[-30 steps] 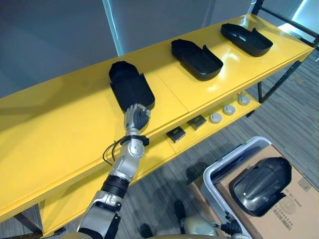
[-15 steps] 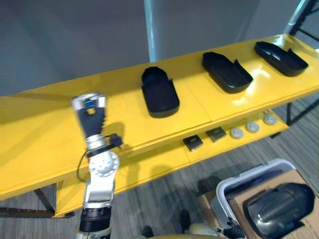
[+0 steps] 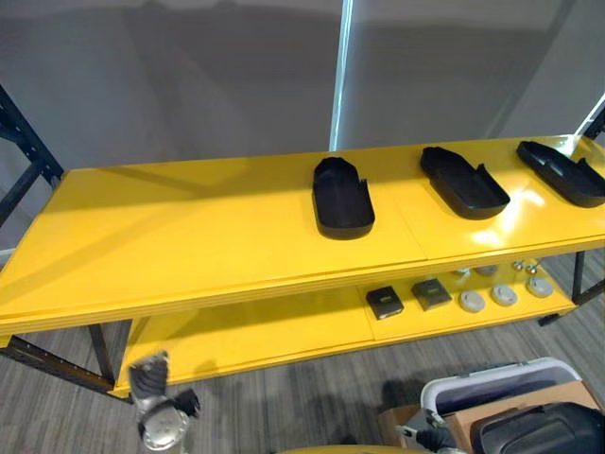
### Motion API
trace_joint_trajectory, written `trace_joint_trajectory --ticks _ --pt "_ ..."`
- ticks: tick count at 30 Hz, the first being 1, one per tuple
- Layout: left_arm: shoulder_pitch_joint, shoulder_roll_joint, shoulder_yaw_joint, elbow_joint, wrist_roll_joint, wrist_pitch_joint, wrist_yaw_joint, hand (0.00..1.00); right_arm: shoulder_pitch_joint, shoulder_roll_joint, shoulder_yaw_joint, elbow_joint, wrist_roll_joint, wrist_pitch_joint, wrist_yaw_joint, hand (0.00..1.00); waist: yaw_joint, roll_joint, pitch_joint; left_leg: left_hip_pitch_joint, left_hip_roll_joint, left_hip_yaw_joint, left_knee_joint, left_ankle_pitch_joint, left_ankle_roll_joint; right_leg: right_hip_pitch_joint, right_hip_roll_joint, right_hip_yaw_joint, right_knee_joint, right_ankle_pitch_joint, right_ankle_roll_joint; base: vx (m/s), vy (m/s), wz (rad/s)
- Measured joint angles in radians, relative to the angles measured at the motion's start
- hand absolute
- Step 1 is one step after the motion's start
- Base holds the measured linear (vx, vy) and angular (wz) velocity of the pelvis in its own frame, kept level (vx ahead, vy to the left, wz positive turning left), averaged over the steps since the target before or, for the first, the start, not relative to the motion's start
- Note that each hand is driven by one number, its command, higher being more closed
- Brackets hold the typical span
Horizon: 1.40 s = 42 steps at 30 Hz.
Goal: Walk over and take plastic housings, then place them on the shelf
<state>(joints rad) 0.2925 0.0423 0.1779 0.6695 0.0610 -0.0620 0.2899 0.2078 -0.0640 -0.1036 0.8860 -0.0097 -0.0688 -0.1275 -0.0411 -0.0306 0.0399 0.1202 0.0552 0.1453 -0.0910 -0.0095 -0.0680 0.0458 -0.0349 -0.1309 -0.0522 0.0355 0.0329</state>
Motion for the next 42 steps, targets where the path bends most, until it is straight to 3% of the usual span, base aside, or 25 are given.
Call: trace_joint_trajectory --ticks 14,18,24,27,29,33,35,36,37,38,42 --pt "-0.076 0.012 -0.102 0.146 0.082 0.008 -0.046 0.0 -0.015 -0.006 -0.019 0.02 -0.001 0.001 -0.003 0.0 -0.01 0.029 0.006 0.035 0.009 0.093 0.028 -0.033 0.0 0.001 0.016 0.084 0.0 0.004 -0.005 0.01 0.0 -0.2" --pt "-0.079 0.01 -0.11 0.169 0.091 0.009 -0.048 0.0 -0.024 -0.008 -0.026 0.033 -0.003 0.003 -0.004 0.0 -0.029 0.034 0.009 0.034 0.017 0.11 0.049 -0.05 -0.005 0.0 0.024 0.105 0.001 0.001 -0.008 -0.02 -0.027 -0.14" --pt "-0.079 0.008 -0.107 0.169 0.09 0.009 -0.045 0.0 -0.049 -0.024 -0.035 0.033 -0.041 0.006 -0.006 0.0 -0.025 0.044 0.026 -0.01 0.059 0.167 0.229 -0.161 -0.018 -0.041 0.058 0.206 0.045 -0.013 -0.014 -0.02 -0.005 -0.48" --pt "-0.107 -0.002 -0.106 0.168 0.087 0.008 -0.031 0.0 -0.1 -0.04 -0.008 0.043 -0.041 0.009 -0.01 0.0 -0.011 0.057 0.046 -0.069 0.046 0.005 0.312 -0.19 -0.009 -0.103 0.073 0.295 0.087 -0.005 -0.008 0.02 -0.01 -0.89" --pt "-0.132 -0.01 -0.11 0.183 0.087 0.008 -0.027 0.0 -0.109 -0.042 -0.002 0.043 -0.041 0.009 -0.019 0.0 -0.012 0.072 0.049 -0.058 0.049 -0.028 0.297 -0.22 -0.007 -0.12 0.088 0.323 0.095 0.003 -0.002 0.01 0.056 -0.59" --pt "-0.198 0.019 -0.11 0.188 0.089 0.007 -0.026 0.0 -0.16 -0.017 0.0 0.042 -0.043 0.01 -0.022 0.0 -0.02 0.03 0.075 -0.042 0.02 0.083 0.282 -0.234 0.017 -0.171 0.087 0.438 0.109 0.042 0.035 -0.07 0.116 -0.81" --pt "-0.212 0.038 -0.111 0.188 0.091 0.007 -0.025 0.0 -0.194 -0.017 0.006 0.038 -0.047 0.01 -0.023 0.0 -0.024 0.013 0.093 -0.068 0.009 0.17 0.291 -0.233 0.036 -0.213 0.077 0.486 0.076 0.103 0.059 -0.17 0.098 -1.26" --pt "-0.226 0.046 -0.114 0.188 0.1 0.008 -0.024 0.0 -0.211 -0.014 0.006 0.033 -0.052 0.01 -0.024 0.0 -0.028 0.017 0.104 -0.101 0.014 0.221 0.3 -0.226 0.056 -0.234 0.065 0.436 0.025 0.16 0.058 -0.18 0.043 -0.96" --pt "-0.245 0.054 -0.12 0.188 0.109 0.008 -0.023 0.0 -0.213 -0.014 0.004 0.034 -0.053 0.014 -0.023 0.0 -0.03 0.01 0.113 -0.111 0.016 0.253 0.298 -0.22 0.067 -0.261 0.052 0.275 0.094 0.115 0.022 -0.16 0.047 -0.99" --pt "-0.254 0.059 -0.12 0.188 0.109 0.008 -0.023 0.0 -0.209 -0.017 0.003 0.038 -0.053 0.014 -0.024 0.0 -0.03 0.025 0.131 -0.105 0.023 0.278 0.296 -0.218 0.07 -0.266 0.046 0.171 0.169 0.049 -0.01 -0.08 0.02 -0.75" --pt "-0.249 0.06 -0.119 0.188 0.109 0.009 -0.025 0.0 -0.171 -0.017 0.0 0.043 -0.051 0.014 -0.023 0.0 -0.029 0.031 0.139 -0.067 0.052 0.356 0.301 -0.218 0.069 -0.197 0.013 0.012 0.332 -0.144 -0.03 -0.05 -0.045 -0.63"
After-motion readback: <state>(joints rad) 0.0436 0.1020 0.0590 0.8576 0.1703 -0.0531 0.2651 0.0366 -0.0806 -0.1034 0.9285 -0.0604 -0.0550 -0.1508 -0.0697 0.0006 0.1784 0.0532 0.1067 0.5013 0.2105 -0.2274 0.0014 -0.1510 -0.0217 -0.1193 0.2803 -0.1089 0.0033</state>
